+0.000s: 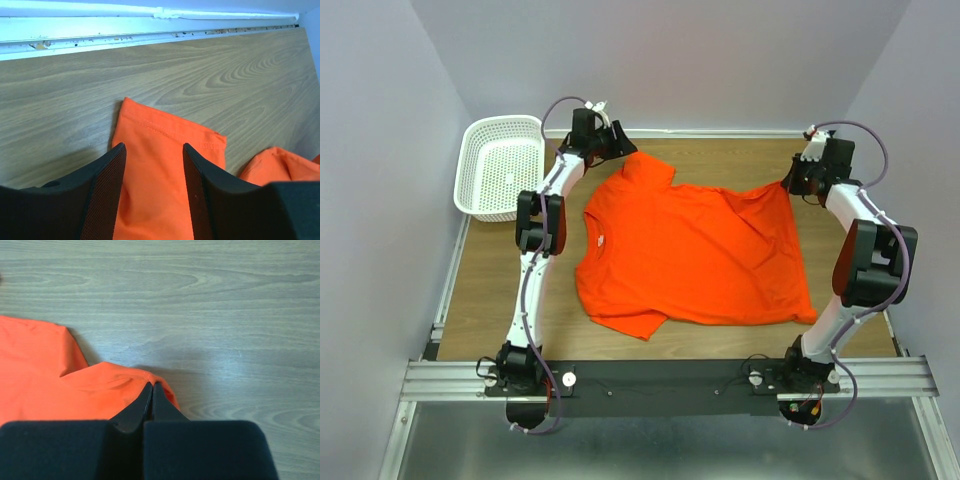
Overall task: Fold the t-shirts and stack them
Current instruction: Flatten the tshirt out
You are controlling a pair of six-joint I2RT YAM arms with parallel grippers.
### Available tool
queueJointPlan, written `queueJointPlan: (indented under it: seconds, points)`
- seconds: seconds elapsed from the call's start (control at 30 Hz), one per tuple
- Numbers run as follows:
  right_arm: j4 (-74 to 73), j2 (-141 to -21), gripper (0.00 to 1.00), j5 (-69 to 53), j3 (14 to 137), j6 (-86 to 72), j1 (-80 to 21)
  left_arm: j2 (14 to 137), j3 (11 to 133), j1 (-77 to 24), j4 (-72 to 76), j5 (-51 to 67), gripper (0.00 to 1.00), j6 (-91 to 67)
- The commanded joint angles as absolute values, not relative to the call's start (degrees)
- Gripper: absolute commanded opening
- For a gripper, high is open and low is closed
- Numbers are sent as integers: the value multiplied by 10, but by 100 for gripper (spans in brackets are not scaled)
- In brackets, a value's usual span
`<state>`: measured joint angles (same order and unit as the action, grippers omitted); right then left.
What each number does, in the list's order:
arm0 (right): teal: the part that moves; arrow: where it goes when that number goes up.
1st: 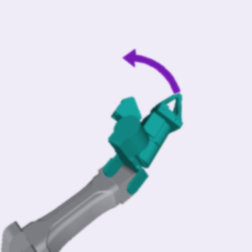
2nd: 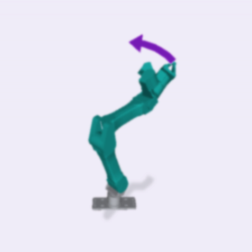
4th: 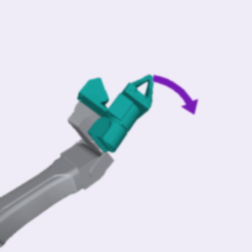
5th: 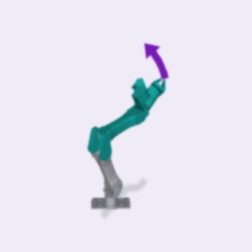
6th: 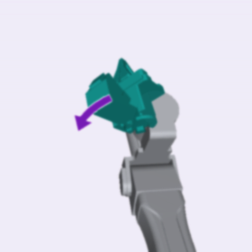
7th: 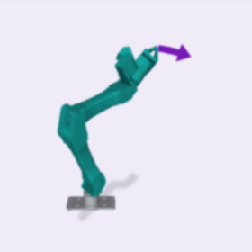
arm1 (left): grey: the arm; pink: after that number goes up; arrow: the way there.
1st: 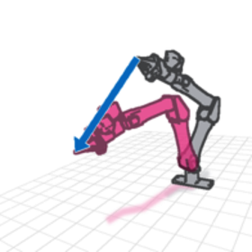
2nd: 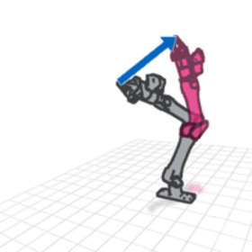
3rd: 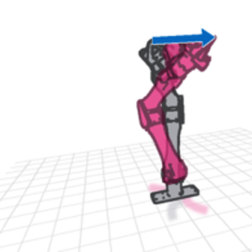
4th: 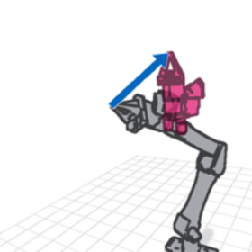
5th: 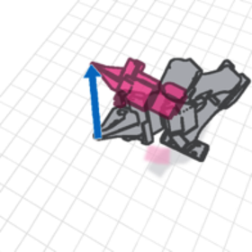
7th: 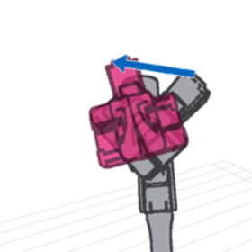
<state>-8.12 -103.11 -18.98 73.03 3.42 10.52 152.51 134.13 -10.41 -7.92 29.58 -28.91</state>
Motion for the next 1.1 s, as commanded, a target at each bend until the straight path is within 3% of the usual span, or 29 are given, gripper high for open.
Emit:
queueJointPlan:
  seconds: [0.0,1.07]
  points:
    - [-65,-1046,1,-221,744,17,112,1554,1371,-113,-81,286,57,-332]
    - [-66,-1046,1,-285,730,9,125,1541,1390,-114,-192,143,55,-274]
